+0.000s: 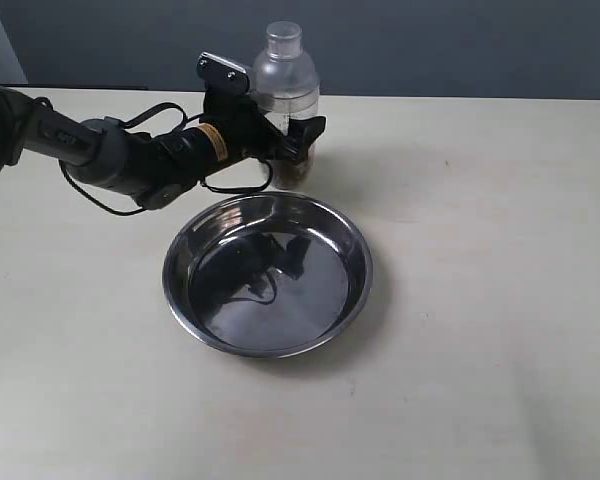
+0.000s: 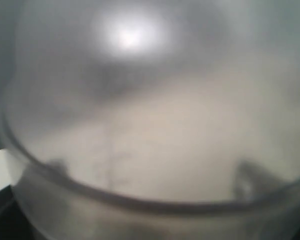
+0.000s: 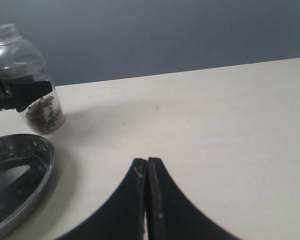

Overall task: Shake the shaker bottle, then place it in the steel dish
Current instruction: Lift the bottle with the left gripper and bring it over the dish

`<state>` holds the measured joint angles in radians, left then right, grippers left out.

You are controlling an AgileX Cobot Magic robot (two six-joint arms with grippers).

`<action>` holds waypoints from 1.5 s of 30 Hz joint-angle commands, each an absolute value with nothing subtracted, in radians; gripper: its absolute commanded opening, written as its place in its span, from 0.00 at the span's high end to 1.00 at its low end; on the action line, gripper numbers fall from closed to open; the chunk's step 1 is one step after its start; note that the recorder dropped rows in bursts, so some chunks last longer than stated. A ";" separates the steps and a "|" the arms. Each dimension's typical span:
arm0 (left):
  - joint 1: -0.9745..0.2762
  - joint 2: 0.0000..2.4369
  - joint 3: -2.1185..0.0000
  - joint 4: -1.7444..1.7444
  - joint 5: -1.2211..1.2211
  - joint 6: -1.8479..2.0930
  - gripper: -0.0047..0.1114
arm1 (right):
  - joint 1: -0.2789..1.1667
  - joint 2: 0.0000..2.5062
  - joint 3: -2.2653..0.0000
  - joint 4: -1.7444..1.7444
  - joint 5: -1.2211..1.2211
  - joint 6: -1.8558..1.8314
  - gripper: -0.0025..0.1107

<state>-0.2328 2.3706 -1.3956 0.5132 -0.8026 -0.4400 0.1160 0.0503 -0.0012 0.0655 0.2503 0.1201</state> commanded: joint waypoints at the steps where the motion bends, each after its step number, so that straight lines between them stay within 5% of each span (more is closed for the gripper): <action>1: -0.232 2.369 -1.398 0.557 -0.822 -0.446 0.58 | 0.119 0.054 0.000 0.062 0.234 0.117 0.99; 9: -0.232 2.369 -1.398 0.585 -0.825 -0.465 0.96 | 0.119 0.054 0.000 0.062 0.234 0.117 0.99; 23: -0.228 2.316 -1.398 0.536 -0.575 -0.525 0.96 | 0.119 0.054 0.000 0.062 0.237 0.117 0.99; 38: -0.232 1.916 -1.391 0.622 -0.300 -0.578 0.96 | 0.119 0.054 0.000 0.062 0.235 0.117 0.99; 45: -0.239 1.630 -1.081 0.657 -0.308 -0.789 0.96 | 0.119 0.054 0.000 0.062 0.235 0.117 0.99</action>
